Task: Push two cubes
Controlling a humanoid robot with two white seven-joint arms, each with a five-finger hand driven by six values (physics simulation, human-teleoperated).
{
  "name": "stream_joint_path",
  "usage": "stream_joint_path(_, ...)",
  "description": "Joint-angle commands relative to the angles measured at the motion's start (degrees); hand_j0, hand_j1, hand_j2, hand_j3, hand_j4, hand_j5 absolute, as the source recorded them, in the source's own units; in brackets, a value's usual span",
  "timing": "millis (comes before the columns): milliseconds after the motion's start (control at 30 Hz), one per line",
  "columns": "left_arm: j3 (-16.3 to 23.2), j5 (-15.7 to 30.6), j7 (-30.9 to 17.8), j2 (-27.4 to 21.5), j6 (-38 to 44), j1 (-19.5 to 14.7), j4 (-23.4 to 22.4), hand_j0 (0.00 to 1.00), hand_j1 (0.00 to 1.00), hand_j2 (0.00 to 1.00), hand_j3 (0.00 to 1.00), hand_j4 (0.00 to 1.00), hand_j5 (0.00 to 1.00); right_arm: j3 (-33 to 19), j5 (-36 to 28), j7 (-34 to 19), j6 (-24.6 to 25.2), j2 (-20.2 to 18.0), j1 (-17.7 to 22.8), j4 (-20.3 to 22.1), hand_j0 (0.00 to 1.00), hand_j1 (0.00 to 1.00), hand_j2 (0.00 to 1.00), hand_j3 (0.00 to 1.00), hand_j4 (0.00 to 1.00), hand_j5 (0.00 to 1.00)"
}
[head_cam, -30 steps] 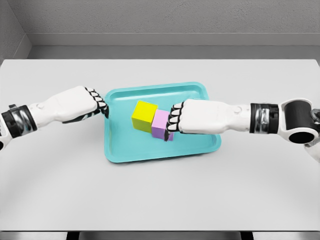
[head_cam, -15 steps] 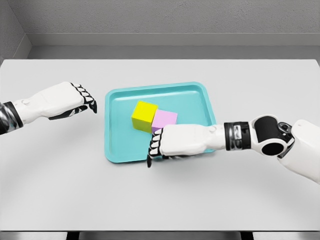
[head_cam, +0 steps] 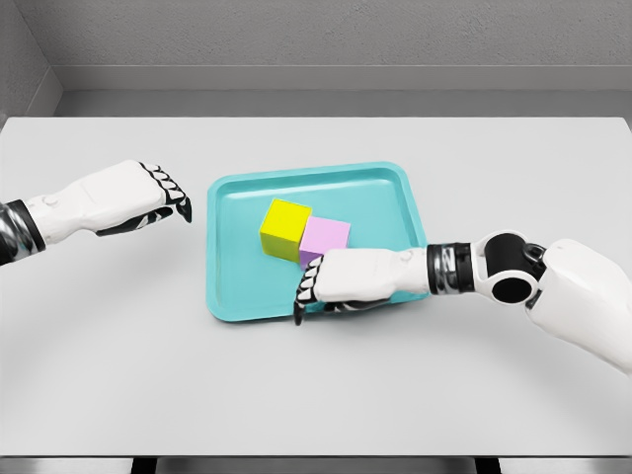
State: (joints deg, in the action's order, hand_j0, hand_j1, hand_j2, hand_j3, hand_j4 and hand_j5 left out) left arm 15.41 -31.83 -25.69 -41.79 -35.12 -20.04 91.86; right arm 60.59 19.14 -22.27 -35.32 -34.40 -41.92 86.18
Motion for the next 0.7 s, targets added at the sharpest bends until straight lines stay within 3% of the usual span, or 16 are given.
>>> stream_joint_path(0, 0.0, 0.5, 0.0, 0.0, 0.1, 0.0, 0.0, 0.47, 0.47, 0.47, 0.47, 0.47, 0.47, 0.1, 1.9, 0.4, 0.3, 0.1, 0.0, -1.2, 0.59, 0.59, 0.59, 0.59, 0.59, 0.59)
stream_joint_path(667, -0.9, 0.6, 0.0, -0.1, 0.1, -0.4, -0.6, 0.47, 0.47, 0.47, 0.47, 0.47, 0.47, -0.6, 2.0, 0.4, 0.3, 2.1, -1.8, -3.2, 0.59, 0.59, 0.59, 0.59, 0.59, 0.59)
